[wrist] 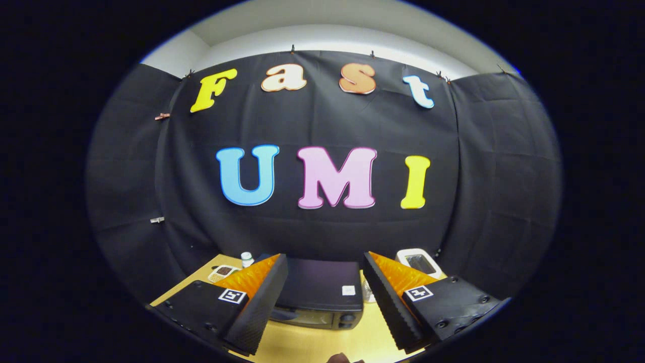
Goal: Open the toaster oven, put the food inside, and close the toaster oven door.
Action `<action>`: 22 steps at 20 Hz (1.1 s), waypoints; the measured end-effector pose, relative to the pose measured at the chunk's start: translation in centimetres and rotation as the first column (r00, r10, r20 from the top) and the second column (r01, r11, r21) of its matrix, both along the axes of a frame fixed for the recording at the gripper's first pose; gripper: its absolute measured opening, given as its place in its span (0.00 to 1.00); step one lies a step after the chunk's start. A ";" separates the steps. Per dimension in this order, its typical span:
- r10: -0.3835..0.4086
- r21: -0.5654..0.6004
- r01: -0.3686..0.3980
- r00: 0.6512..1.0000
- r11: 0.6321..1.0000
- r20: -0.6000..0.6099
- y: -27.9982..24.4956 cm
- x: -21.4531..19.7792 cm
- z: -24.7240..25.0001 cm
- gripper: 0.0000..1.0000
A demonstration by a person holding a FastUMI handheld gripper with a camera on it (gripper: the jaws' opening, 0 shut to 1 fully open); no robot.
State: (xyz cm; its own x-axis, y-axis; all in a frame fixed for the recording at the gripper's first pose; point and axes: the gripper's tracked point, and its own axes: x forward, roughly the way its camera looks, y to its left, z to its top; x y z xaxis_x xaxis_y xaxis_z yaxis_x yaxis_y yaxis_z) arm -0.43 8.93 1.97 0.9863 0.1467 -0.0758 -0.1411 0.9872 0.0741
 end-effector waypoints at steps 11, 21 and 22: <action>-0.125 0.039 0.119 0.977 0.992 0.175 -11.4 2.8 8.7 0.97; -0.155 0.029 0.152 0.981 0.988 0.119 -15.3 3.2 6.0 0.97; -0.155 0.032 0.152 0.982 0.988 0.111 -15.3 3.3 5.9 0.97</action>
